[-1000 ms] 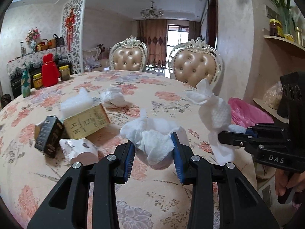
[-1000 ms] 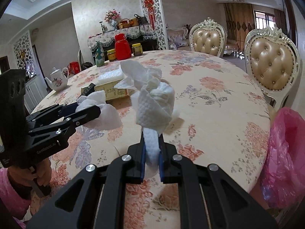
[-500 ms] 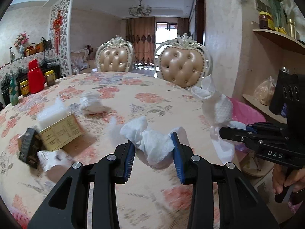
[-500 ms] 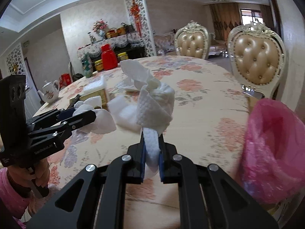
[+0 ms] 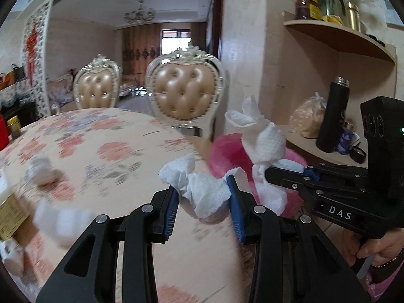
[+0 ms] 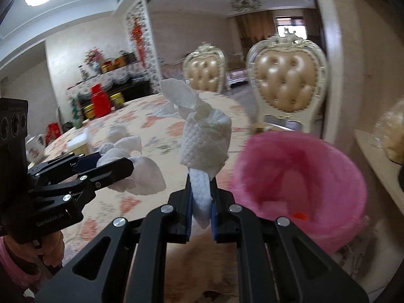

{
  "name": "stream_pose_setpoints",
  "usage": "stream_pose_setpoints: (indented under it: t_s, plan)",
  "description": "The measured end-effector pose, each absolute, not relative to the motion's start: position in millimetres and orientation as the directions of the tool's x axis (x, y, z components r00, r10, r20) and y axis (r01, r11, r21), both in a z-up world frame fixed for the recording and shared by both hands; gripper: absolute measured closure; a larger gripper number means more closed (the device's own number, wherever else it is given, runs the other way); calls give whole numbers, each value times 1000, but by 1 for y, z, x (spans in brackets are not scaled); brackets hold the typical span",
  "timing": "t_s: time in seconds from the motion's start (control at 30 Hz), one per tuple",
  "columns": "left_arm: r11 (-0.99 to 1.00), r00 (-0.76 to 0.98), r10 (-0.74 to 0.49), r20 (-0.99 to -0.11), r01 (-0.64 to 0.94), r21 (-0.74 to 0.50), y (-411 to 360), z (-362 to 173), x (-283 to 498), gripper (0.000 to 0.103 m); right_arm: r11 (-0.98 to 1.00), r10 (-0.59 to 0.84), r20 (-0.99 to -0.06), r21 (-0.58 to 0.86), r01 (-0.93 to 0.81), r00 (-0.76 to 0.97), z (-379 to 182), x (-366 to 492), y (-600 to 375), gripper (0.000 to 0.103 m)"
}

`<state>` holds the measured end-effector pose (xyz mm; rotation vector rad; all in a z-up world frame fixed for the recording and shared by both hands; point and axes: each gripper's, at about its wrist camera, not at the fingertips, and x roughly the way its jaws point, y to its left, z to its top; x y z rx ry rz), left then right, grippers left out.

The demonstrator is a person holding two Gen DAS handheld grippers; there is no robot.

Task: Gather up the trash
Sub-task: 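Carry both tissues to the pink bin and open both tools over it, then move both open tools back over the table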

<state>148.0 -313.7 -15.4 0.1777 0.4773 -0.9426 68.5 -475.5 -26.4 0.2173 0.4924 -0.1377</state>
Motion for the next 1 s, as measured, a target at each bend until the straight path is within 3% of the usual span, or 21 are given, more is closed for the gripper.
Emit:
stream_pose_setpoints:
  t_s: [0.23,0.57,0.6,0.63,0.67,0.7,0.73,0.77,1.0]
  plan:
    - [513,397,-780,-484,849,-130,-373,-13,163,67,932,-194,-497,177,317,846,-32,51,-538,88]
    - [434,309,-817,-487,886,-165,-456,-7,179,67,910,-239,-515,176,375,823,-43,54,-589,84]
    - [427,299,-819,-490,888,-170,-464,-9,181,66,912,-237,-515,174,371,824,-45,56,-593,76]
    - [426,294,-816,-498,888,-172,-471,-11,184,65,912,-236,-516,175,371,823,-48,57,-596,57]
    - [433,298,-810,-505,885,-171,-477,-13,186,59,909,-241,-516,176,377,822,-48,57,-598,46]
    - [441,302,-803,-513,881,-172,-483,-15,189,45,905,-251,-512,178,387,821,-50,55,-600,37]
    - [445,300,-801,-518,877,-180,-488,-18,192,35,901,-255,-514,181,394,819,-52,52,-602,37]
    - [453,308,-801,-514,873,-182,-489,-20,193,19,899,-257,-516,182,398,817,-53,50,-602,37]
    - [506,366,-785,-500,844,-177,-471,-20,200,14,881,-286,-520,186,434,805,-55,25,-605,37]
